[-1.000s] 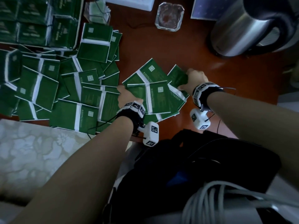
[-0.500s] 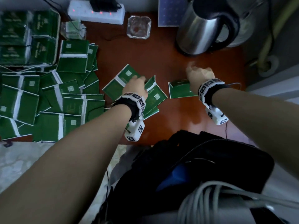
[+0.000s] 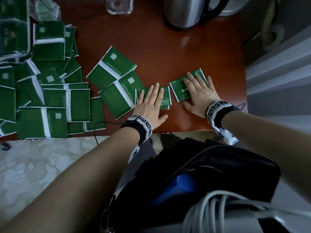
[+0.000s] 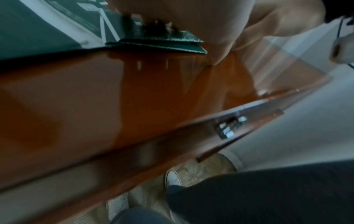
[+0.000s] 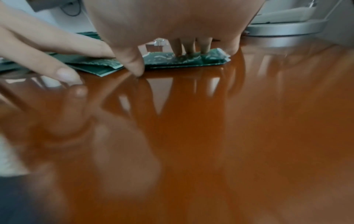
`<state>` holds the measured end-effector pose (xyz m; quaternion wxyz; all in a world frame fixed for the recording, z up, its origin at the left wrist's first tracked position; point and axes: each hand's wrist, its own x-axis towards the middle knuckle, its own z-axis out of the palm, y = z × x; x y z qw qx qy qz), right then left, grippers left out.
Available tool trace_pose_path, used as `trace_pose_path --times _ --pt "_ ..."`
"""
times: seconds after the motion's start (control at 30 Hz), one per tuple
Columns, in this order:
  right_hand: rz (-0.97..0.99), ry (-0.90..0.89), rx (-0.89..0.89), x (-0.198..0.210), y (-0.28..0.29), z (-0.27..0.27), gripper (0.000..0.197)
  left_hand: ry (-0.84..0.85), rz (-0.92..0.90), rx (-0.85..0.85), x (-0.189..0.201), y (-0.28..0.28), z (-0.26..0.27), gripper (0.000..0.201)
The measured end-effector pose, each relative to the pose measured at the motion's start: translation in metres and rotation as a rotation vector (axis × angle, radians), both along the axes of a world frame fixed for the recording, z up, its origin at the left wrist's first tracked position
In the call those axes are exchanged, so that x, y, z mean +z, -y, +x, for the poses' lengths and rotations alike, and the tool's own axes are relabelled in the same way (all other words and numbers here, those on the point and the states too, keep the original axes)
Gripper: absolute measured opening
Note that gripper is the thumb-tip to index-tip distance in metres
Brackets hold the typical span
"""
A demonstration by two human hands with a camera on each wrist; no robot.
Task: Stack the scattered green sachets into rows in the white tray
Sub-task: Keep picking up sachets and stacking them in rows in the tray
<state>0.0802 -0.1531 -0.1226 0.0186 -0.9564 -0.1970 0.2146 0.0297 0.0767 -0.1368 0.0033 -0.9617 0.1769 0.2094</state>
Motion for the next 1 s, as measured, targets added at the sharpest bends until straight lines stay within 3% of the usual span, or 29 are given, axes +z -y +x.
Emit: trace_pose_path --times 0.27,0.37,0.53,0.7,0.83,1.0 --pt "-0.059 0.035 -0.015 -0.012 0.020 -0.098 0.099 0.021 -0.001 -0.138 -0.004 0.013 -0.081 0.121" --pt "-0.065 0.078 -0.064 -0.018 0.006 -0.125 0.096 0.063 0.024 -0.129 -0.009 0.011 -0.092 0.104" --pt "-0.076 0.176 -0.122 -0.007 -0.014 -0.140 0.063 0.116 -0.067 -0.090 0.005 0.000 -0.091 0.074" --pt "-0.103 0.048 -0.089 0.037 -0.035 -0.141 0.048 0.092 -0.101 0.050 0.056 -0.021 -0.089 0.020" --pt "-0.016 -0.061 -0.170 0.091 -0.068 -0.136 0.034 0.103 -0.009 0.113 0.094 -0.048 -0.090 0.032" --pt "0.087 0.051 -0.138 0.154 -0.117 -0.119 0.033 0.169 0.018 0.191 0.151 -0.085 -0.091 0.035"
